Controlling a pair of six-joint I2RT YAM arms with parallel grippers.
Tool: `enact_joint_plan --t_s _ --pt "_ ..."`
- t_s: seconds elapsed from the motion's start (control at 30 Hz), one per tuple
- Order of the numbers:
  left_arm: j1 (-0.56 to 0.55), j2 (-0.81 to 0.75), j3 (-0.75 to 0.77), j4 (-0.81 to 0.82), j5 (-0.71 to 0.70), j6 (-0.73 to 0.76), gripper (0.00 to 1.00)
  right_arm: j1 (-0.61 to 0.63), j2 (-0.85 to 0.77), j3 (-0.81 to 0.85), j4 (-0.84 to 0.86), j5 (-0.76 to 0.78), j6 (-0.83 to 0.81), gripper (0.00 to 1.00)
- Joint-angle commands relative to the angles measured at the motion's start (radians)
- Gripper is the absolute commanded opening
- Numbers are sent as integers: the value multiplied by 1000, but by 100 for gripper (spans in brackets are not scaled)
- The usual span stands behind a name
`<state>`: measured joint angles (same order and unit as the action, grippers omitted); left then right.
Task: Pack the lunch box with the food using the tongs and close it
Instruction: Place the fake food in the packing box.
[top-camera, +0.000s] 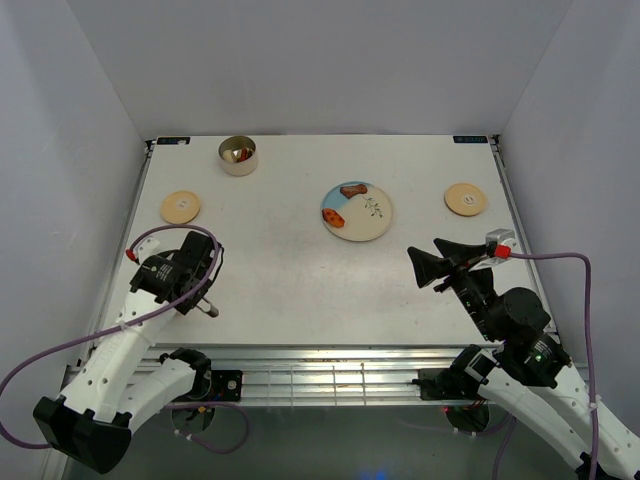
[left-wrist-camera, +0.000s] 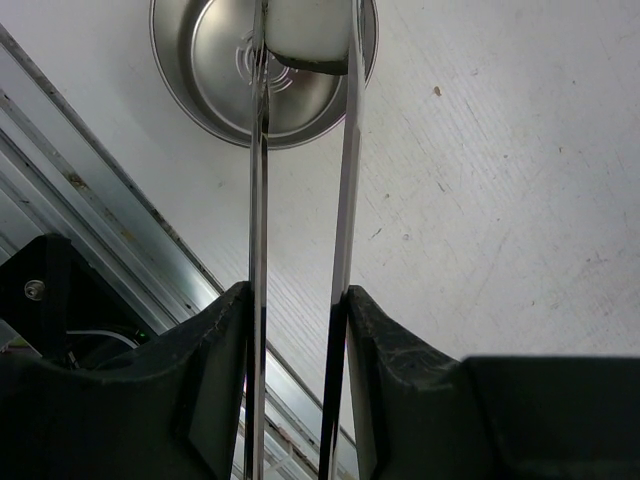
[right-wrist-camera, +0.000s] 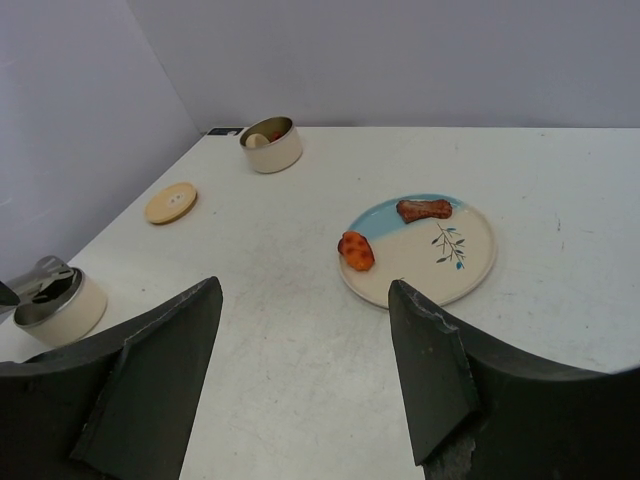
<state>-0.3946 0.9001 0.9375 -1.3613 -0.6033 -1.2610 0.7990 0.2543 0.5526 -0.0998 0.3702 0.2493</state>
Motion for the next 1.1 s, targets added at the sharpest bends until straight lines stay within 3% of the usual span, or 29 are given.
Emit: enact_joint_plan --t_s 0.0,0.9,1.07 --pt "7 6 -3 -44 -41 -63 49 3 -10 -6 54 27 -18 74" --pt "7 -4 37 -44 -56 -21 61 3 -30 -11 54 33 -18 74" --pt "7 0 47 -44 -56 -9 59 3 -33 -11 52 30 -18 74"
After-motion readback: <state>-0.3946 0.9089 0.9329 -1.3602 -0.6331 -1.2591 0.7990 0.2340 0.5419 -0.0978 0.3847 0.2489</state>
